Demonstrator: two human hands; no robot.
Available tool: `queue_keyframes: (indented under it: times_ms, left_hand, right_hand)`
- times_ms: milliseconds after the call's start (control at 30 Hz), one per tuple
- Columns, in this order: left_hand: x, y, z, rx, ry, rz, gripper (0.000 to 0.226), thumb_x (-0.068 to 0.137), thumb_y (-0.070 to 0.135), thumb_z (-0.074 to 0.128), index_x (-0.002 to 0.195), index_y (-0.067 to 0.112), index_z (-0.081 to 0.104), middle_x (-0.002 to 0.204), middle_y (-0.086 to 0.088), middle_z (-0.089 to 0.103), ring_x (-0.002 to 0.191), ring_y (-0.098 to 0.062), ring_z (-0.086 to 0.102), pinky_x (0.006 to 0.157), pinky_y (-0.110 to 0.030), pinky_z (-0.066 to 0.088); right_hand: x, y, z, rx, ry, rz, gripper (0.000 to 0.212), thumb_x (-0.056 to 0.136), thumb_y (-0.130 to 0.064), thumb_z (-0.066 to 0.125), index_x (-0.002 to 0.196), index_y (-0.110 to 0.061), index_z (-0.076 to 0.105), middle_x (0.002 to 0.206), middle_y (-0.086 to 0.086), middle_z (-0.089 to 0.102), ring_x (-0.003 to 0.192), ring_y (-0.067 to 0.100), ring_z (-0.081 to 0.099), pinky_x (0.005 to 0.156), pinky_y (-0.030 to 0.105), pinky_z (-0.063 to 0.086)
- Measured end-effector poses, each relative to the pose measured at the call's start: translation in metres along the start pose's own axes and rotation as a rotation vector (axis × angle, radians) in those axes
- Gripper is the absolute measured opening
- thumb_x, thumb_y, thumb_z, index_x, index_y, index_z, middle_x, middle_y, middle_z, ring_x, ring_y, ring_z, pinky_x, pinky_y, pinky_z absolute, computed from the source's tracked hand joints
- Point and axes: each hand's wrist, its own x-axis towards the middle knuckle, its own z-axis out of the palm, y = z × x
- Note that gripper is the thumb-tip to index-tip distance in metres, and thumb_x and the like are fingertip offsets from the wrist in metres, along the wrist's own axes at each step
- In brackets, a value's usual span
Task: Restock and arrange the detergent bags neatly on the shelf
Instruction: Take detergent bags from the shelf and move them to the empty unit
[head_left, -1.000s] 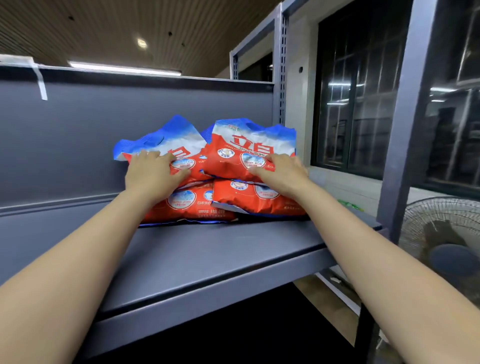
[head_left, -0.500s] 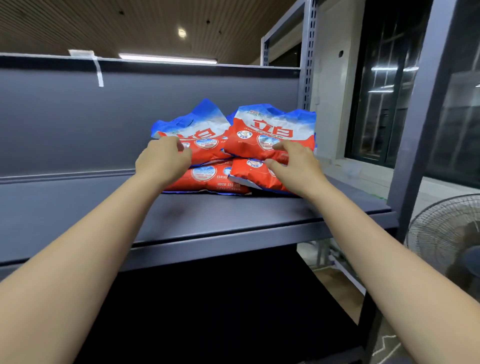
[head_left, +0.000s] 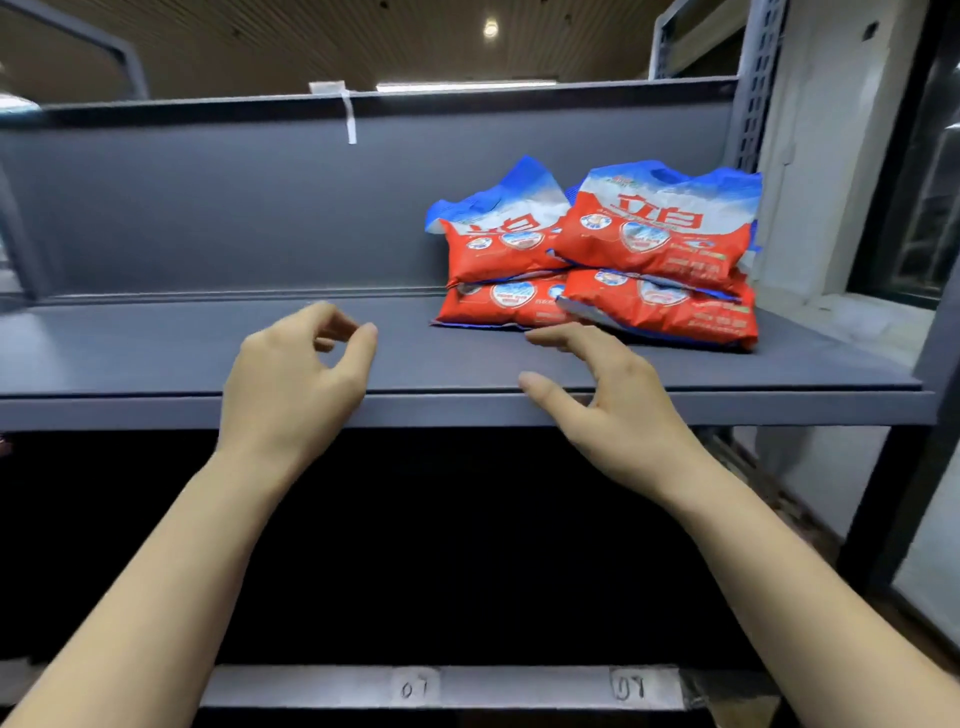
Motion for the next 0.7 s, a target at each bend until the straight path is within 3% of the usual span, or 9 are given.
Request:
queue_keyframes:
  times_ms: [133, 300, 433, 533, 700]
  left_hand:
    - [-0.038, -0.030, -0.031, 0.064, -0.014, -0.052, 0.023, 0.081, 0.047, 0.053, 0.075, 0.026, 0.062, 0.080, 0.015, 0.065, 0.087, -0.010, 0.063, 0.077, -0.030, 0.045]
    - [-0.073, -0.080, -0.062, 0.128, -0.028, -0.158, 0.023, 0.077, 0.049, 0.051, 0.072, 0.029, 0.062, 0.076, 0.018, 0.066, 0.080, -0.007, 0.065, 0.076, -0.032, 0.050]
    - [-0.097, -0.119, -0.088, 0.204, -0.063, -0.224, 0.018, 0.081, 0.048, 0.056, 0.074, 0.032, 0.061, 0.076, 0.017, 0.066, 0.077, -0.005, 0.064, 0.073, -0.034, 0.051]
    - [-0.112, -0.150, -0.108, 0.270, -0.093, -0.272, 0.010, 0.084, 0.038, 0.059, 0.079, 0.031, 0.062, 0.079, 0.017, 0.065, 0.081, -0.006, 0.062, 0.070, -0.031, 0.046]
    - [-0.128, -0.207, -0.152, 0.353, -0.129, -0.350, 0.010, 0.086, 0.040, 0.057, 0.085, 0.031, 0.061, 0.082, 0.016, 0.063, 0.080, -0.009, 0.059, 0.068, -0.028, 0.041]
  right_hand:
    - [-0.028, -0.014, 0.027, 0.079, -0.040, -0.069, 0.036, 0.089, -0.037, 0.061, 0.123, -0.026, 0.057, 0.117, -0.016, 0.057, 0.114, -0.004, 0.048, 0.094, 0.000, 0.029]
    - [-0.049, -0.026, 0.072, 0.096, -0.164, -0.109, 0.042, 0.085, -0.047, 0.054, 0.124, -0.030, 0.055, 0.119, -0.019, 0.057, 0.114, -0.004, 0.050, 0.097, 0.006, 0.032]
    - [-0.057, -0.043, 0.113, 0.081, -0.268, -0.088, 0.045, 0.086, -0.052, 0.051, 0.128, -0.035, 0.052, 0.122, -0.025, 0.052, 0.118, -0.006, 0.045, 0.098, 0.003, 0.028]
    - [-0.060, -0.062, 0.149, 0.046, -0.346, -0.098, 0.044, 0.090, -0.046, 0.054, 0.132, -0.038, 0.046, 0.126, -0.029, 0.046, 0.121, -0.010, 0.038, 0.101, 0.011, 0.029]
    - [-0.064, -0.106, 0.213, 0.010, -0.445, -0.109, 0.047, 0.090, -0.049, 0.049, 0.135, -0.041, 0.040, 0.127, -0.034, 0.039, 0.122, -0.011, 0.035, 0.106, 0.027, 0.035]
